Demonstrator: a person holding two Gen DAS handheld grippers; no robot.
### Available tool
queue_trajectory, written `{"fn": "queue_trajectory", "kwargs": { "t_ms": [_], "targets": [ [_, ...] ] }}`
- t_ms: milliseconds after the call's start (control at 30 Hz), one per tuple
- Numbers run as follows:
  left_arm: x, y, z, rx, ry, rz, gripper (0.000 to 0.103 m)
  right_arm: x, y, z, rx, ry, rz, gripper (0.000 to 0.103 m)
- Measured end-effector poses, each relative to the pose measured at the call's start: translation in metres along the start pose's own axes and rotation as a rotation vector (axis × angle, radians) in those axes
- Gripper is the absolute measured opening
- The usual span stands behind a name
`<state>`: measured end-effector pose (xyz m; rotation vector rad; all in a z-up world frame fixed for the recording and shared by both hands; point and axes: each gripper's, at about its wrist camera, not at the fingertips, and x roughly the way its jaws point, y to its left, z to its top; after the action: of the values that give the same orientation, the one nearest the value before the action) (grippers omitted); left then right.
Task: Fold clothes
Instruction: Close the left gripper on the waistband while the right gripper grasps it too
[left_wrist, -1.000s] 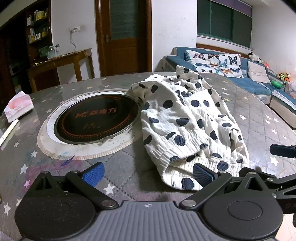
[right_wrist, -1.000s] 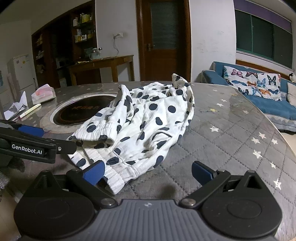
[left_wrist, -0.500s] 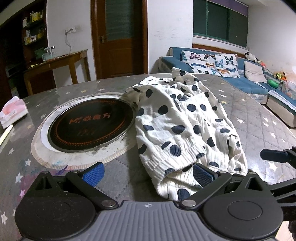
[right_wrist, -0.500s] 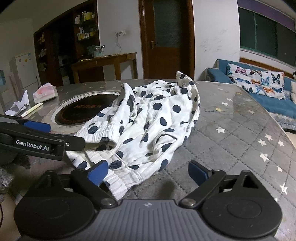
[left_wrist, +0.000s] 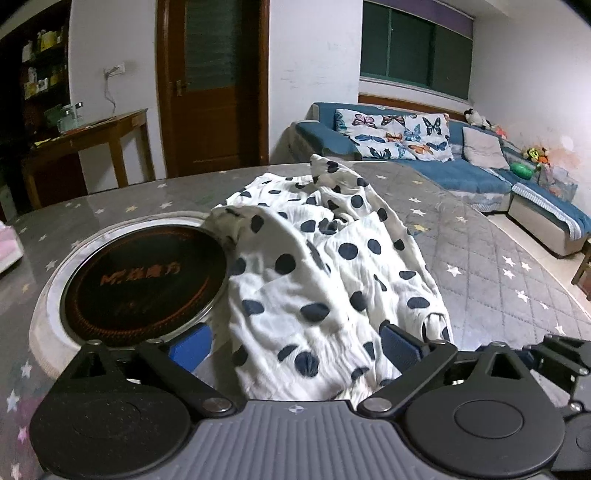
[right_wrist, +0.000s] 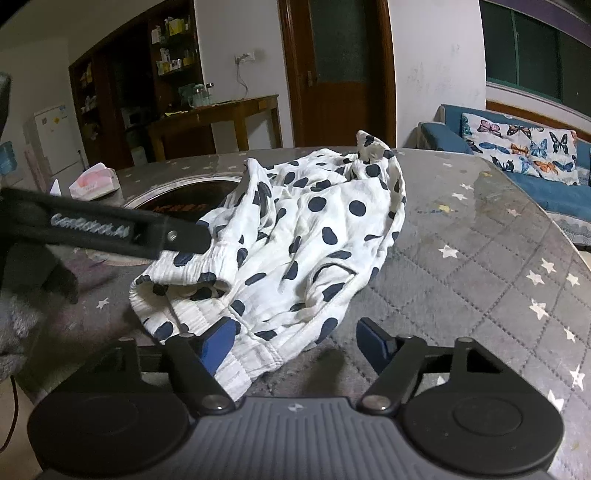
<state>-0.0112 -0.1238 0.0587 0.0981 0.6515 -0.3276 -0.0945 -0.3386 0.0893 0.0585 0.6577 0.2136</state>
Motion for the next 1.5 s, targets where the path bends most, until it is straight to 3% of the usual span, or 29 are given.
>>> {"fn": "queue_trajectory", "kwargs": {
  "t_ms": [133, 400, 567, 633, 700, 867, 1233, 1300, 1333, 1367, 1400, 1467, 1500],
  "targets": [
    [0.016, -0.001, 0.010, -0.011, 0.028, 0.001, 0.084, 0.002, -0.003, 0.000, 0.018, 0.010, 0.009, 0.063],
    [0.037, 0.005, 0.012, -0.027, 0.081, -0.012, 0.048, 0.004, -0.008, 0.000, 0.034, 0.022, 0.019, 0.053],
    [0.040, 0.006, 0.012, -0.030, 0.089, -0.038, 0.027, 0.005, -0.011, 0.002, 0.044, 0.025, 0.017, 0.043],
    [0.040, 0.006, 0.011, -0.030, 0.088, -0.043, 0.025, 0.006, -0.013, 0.002, 0.051, 0.031, 0.016, 0.041],
    [0.040, 0.007, 0.011, -0.032, 0.085, -0.049, 0.013, 0.007, -0.014, 0.002, 0.054, 0.037, 0.010, 0.040],
    [0.035, 0.017, 0.012, -0.053, 0.072, -0.047, 0.005, 0.007, -0.014, 0.002, 0.061, 0.038, 0.006, 0.039],
    [0.021, 0.047, 0.015, -0.129, 0.060, -0.064, 0.005, 0.008, -0.017, 0.005, 0.090, 0.041, 0.009, 0.041],
    [0.019, 0.038, 0.018, -0.118, 0.063, -0.090, 0.008, 0.009, -0.017, 0.005, 0.089, 0.047, 0.012, 0.041],
    [0.019, 0.033, 0.019, -0.112, 0.064, -0.103, 0.011, 0.010, -0.016, 0.005, 0.086, 0.048, 0.012, 0.041],
    [0.020, 0.026, 0.020, -0.097, 0.064, -0.107, 0.021, 0.010, -0.015, 0.005, 0.083, 0.049, 0.014, 0.041],
    [0.021, 0.020, 0.021, -0.081, 0.064, -0.111, 0.038, 0.010, -0.014, 0.005, 0.081, 0.050, 0.017, 0.041],
    [0.027, 0.007, 0.020, -0.047, 0.071, -0.093, 0.056, 0.011, -0.014, 0.006, 0.077, 0.052, 0.020, 0.041],
    [0.030, 0.002, 0.020, -0.032, 0.077, -0.088, 0.056, 0.011, -0.014, 0.006, 0.077, 0.053, 0.021, 0.041]
  ]
}}
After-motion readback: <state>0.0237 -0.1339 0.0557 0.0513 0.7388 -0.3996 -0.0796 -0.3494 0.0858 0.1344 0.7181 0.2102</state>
